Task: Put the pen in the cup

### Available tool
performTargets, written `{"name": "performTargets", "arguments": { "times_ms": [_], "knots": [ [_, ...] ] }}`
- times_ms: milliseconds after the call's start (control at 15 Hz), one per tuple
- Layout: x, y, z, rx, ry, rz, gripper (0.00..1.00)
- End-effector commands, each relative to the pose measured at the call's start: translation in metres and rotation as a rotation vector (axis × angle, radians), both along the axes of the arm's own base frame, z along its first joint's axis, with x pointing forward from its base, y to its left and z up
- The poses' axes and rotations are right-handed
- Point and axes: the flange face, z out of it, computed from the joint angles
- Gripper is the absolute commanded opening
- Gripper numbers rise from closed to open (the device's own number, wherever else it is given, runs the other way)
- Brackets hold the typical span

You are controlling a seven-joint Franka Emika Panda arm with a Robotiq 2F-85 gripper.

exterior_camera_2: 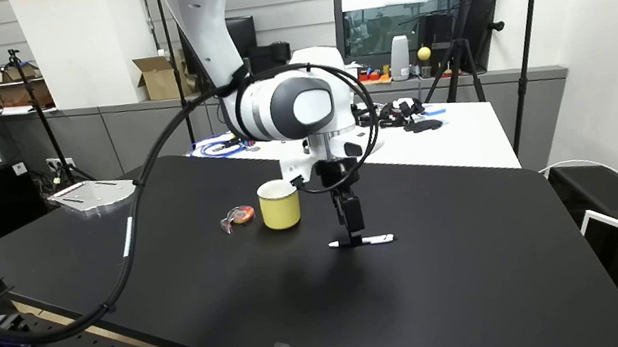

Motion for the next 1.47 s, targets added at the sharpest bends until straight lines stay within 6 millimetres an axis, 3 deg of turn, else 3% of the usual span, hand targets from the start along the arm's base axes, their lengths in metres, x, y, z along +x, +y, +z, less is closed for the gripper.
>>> {"name": "performTargets", "arguments": {
  "times_ms": [0,267,333,467,733,1067,1200,1400],
  "knots": [
    [0.011,0.004,-0.013,0.002,-0.004,0.017,1.0],
    [0.015,0.007,-0.024,0.014,-0.008,-0.068,1.0],
    [0.015,0.007,-0.026,0.015,-0.01,-0.085,0.75],
    [0.016,0.005,-0.03,-0.006,-0.019,-0.124,0.68],
    [0.02,0.006,-0.029,-0.013,-0.023,-0.167,0.39],
    [0.022,-0.008,-0.02,-0.011,-0.029,-0.213,0.05],
    [0.024,-0.013,-0.013,-0.005,-0.029,-0.239,0.0],
    [0.03,-0.019,0.001,0.007,-0.03,-0.274,0.03]
  ]
}}
